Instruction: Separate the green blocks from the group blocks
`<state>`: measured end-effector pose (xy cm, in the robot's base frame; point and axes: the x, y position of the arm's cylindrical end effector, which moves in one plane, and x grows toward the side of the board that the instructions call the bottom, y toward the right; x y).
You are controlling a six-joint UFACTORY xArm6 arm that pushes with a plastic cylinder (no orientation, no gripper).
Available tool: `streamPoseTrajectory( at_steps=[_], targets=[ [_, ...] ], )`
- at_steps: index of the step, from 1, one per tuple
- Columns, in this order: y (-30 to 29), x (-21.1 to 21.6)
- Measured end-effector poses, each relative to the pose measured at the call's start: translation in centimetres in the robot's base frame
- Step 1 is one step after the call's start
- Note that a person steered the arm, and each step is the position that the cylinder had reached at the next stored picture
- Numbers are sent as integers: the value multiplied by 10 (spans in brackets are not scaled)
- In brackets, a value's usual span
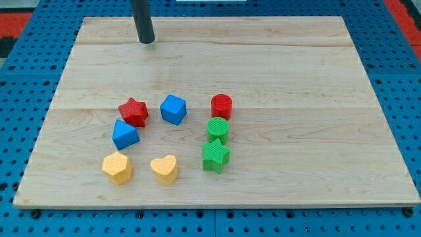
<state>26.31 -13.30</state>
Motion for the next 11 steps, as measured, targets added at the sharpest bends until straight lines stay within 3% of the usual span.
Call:
streamPoseTrajectory(
  at_steps=[6, 7, 8, 9, 10, 11],
  targets=[
    [-22, 1],
    [63, 29],
    [177, 84],
    [281, 170],
    [306, 293],
    [288, 354]
  ],
)
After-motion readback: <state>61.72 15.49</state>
